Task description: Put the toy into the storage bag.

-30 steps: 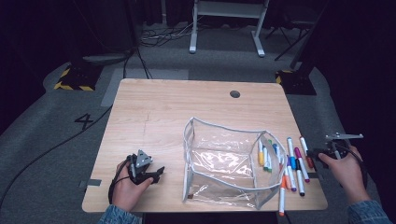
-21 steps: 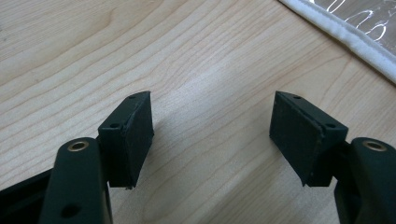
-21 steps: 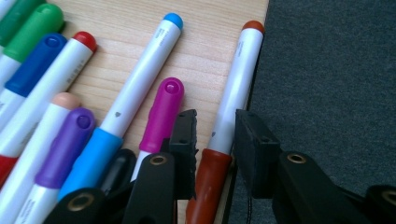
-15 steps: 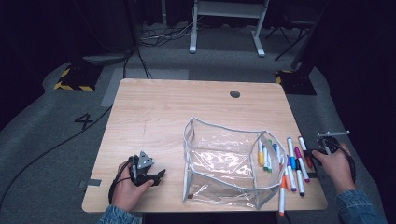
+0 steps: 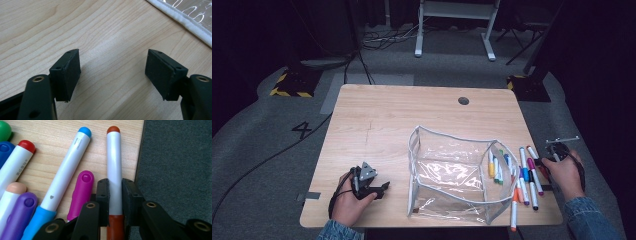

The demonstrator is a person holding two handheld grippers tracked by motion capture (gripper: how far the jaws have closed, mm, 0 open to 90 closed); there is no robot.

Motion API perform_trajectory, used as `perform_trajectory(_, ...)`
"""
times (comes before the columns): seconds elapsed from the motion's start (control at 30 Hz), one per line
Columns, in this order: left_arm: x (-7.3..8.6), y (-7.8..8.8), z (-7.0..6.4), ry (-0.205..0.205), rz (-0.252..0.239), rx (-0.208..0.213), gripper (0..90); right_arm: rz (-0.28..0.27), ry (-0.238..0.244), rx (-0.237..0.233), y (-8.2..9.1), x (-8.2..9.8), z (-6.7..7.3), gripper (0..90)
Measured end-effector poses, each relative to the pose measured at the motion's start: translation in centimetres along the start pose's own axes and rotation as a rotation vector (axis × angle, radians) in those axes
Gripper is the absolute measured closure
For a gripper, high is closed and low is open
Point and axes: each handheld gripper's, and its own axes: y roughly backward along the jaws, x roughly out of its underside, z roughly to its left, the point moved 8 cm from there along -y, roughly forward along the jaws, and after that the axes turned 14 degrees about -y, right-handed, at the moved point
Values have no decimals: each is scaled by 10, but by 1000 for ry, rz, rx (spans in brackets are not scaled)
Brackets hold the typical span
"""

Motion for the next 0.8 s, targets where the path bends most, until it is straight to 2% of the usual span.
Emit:
perform_trajectory(0.03,0,-1,-1,12,-4,9,279,4,-13,-3,1,1,0,771)
perform_trajectory(0.17,-1,-1,-1,11,-3,8,265,-6,-21,-19,9,-1,-1,770)
perform_trajectory(0.3,-1,-2,-1,10,0,4,251,-29,1,-30,20,-6,1,771)
perform_trajectory(0.33,-1,-2,-1,10,1,8,249,-46,14,-40,31,-10,4,771)
perform_trajectory(0.5,-2,-2,-1,12,1,9,247,-77,42,-76,57,-20,19,770)
perform_trajectory(0.6,-2,-2,-1,12,0,9,247,-94,56,-99,72,-26,29,770)
perform_trajectory(0.73,-2,-2,-1,12,-1,8,247,-114,99,-131,90,-32,46,770)
perform_trajectory(0.77,-2,-2,-1,12,-1,8,247,-114,99,-131,90,-32,46,770)
perform_trajectory(0.8,-2,-2,-1,12,-1,8,247,-118,113,-145,100,-34,56,770)
